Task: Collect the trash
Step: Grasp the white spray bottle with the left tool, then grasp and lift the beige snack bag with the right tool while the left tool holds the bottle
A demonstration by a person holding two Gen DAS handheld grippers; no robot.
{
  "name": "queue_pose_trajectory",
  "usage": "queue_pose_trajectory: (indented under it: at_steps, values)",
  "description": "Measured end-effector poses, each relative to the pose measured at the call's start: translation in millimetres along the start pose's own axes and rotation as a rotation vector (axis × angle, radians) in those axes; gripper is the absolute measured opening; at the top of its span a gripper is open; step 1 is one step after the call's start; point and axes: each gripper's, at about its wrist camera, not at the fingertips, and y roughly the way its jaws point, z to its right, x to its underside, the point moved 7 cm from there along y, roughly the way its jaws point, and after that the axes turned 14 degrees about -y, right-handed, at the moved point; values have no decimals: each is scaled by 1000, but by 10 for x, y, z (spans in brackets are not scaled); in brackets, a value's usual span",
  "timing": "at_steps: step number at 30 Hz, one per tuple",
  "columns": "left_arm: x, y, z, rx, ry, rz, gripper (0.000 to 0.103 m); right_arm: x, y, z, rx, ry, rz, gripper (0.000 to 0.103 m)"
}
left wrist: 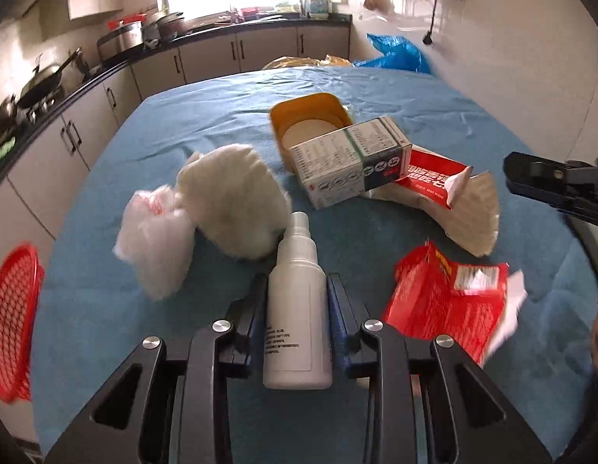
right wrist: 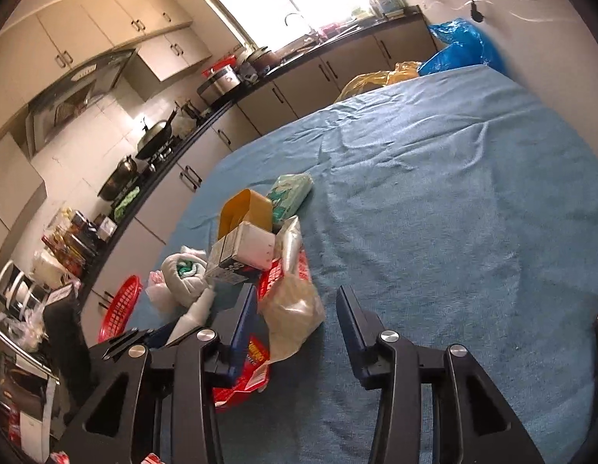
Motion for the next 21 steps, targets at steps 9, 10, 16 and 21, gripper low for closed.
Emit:
queue_pose_trajectory:
  at_steps: [9,10,16,21]
  values:
    - [29,-228,-338,102,-149,43,29,-191,540,-158,96,-174,-203,47]
    - [24,-243,-353,112,-158,48,29,-167,595,-158,82,-171,-215,47]
    - [24,-328,-363,139,-161,84,29,-37,678,-221,66,-202,-202,36]
    - [5,-430,-350,134,-152,140,29,-118,477,-150,102,-176,-105,31]
